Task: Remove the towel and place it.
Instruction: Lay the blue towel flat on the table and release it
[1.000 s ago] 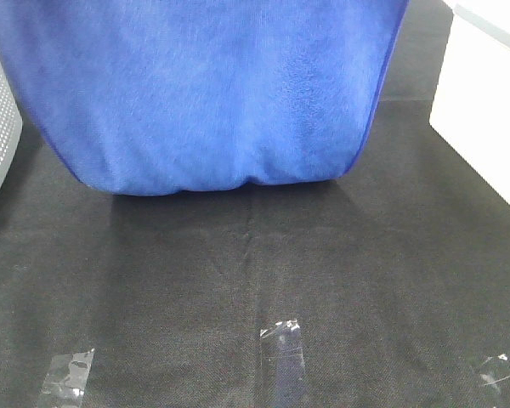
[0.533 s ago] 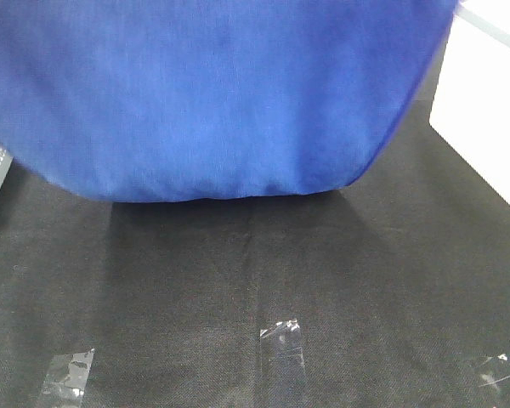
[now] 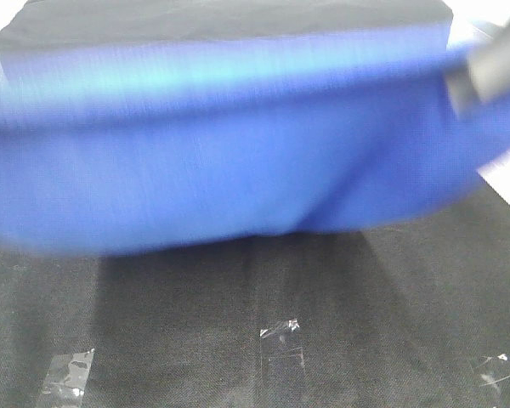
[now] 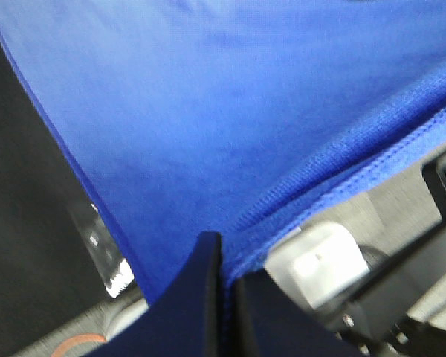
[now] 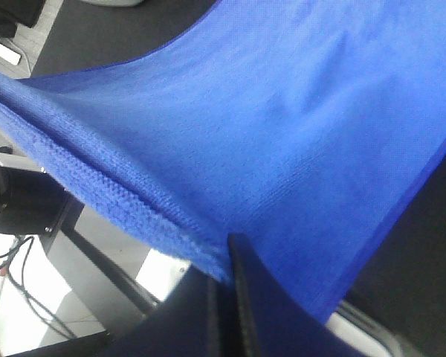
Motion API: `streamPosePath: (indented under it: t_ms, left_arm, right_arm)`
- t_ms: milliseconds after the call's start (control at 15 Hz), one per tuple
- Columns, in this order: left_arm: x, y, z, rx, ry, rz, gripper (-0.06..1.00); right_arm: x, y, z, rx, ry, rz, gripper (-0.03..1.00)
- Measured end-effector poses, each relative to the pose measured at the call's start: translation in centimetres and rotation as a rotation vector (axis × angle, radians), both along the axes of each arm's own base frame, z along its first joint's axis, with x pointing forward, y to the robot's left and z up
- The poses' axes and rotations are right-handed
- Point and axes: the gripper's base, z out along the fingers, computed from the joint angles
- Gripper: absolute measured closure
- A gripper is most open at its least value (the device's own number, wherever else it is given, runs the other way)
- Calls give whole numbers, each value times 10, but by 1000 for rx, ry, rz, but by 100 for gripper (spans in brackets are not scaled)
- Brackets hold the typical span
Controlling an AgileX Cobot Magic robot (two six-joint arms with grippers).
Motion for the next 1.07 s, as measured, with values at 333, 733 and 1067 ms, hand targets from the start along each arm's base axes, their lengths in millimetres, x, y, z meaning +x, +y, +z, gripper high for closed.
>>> streamPosePath:
  t_ms: [333,733,1067]
  left_arm:
    - [-20,-7,-62,14,229,-57,94]
    - [-31,-14,-92,78,343,-110,94]
    - [4,-34,-139,193,513,-193,94]
  right_arm:
    - [-27,-4,-45,28,178,-41,97]
    - [-42,-6,-97,5,379,-64,97]
    - [-43,-9,-130,-68,529,-87,97]
